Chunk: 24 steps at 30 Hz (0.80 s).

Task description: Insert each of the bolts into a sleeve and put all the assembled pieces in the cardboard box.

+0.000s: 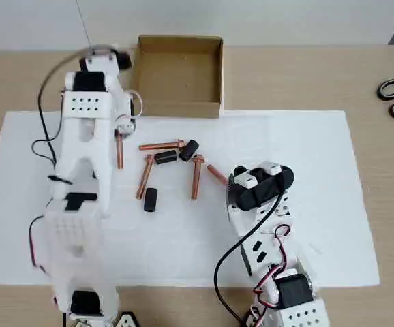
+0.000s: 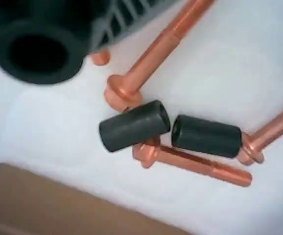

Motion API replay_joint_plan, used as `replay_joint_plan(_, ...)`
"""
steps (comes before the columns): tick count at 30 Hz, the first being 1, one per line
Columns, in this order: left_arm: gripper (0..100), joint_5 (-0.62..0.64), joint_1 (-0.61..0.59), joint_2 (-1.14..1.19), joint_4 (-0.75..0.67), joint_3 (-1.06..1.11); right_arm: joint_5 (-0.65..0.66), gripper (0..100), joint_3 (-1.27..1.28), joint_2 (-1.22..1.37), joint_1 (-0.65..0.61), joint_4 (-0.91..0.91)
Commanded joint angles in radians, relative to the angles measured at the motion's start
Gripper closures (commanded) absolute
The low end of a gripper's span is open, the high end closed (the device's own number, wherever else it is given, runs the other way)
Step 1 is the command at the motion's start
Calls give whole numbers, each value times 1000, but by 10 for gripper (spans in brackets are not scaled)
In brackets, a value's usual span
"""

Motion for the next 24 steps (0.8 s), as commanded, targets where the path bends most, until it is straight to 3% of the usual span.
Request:
replay_joint_plan(1, 994, -6, 31, -311, 18, 88, -3, 992, 5, -22, -7, -108)
replay_joint_plan(8, 994, -9, 89, -804, -6, 424, 0, 994, 5, -22, -7, -268)
replay_joint_plan(13, 994, -8, 87, -1080, -233, 536, 5, 994, 5, -22, -7, -421)
replay_joint_plan(18, 994, -8, 123, -1281, -535, 759, 5, 994, 5, -22, -7, -438)
replay_joint_plan(24, 994, -11, 319, -1485, -589, 1162, 6, 994, 5, -22, -7, -438)
